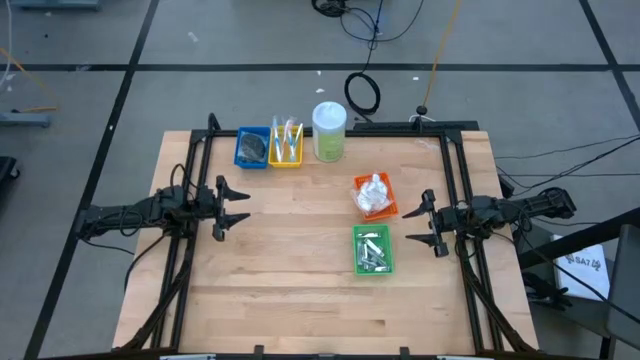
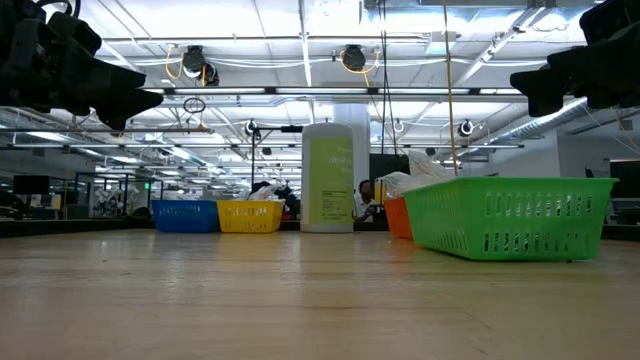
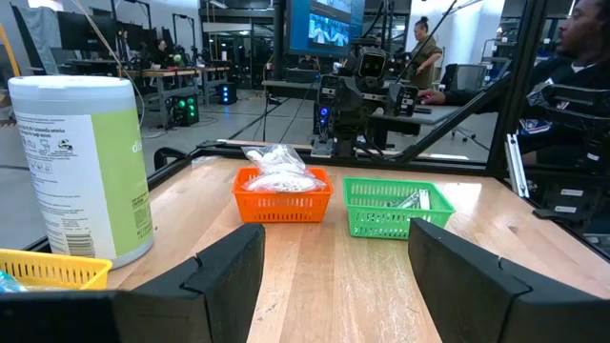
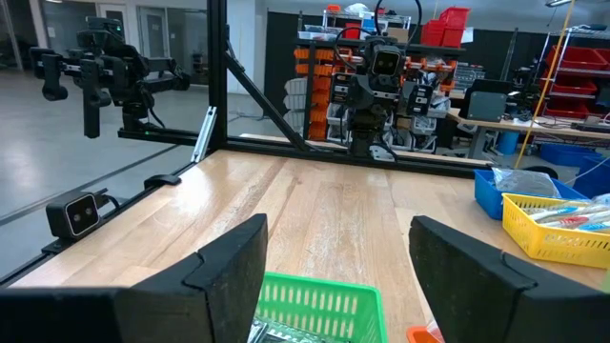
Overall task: Pick & Place Travel size toiletries
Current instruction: Return to Home Position
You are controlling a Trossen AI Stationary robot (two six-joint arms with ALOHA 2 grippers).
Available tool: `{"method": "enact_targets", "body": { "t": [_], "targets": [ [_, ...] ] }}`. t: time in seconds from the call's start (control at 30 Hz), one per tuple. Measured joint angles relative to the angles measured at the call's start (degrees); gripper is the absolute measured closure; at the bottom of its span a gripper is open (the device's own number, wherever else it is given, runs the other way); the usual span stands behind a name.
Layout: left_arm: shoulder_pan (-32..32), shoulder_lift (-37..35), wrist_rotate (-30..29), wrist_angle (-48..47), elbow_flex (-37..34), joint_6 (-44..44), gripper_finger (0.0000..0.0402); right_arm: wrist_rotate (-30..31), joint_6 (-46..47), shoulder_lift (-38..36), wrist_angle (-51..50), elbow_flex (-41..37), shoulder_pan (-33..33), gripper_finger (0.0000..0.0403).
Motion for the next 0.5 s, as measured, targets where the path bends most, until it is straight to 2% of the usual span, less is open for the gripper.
{"method": "enact_targets", "body": {
  "t": [0.5],
  "targets": [
    [-0.01,0.01,-0.01,0.00,-0.01,-0.02,0.0149,0.00,0.00,-0.02,0.00,0.00,0.00,0.0160]
  ]
}}
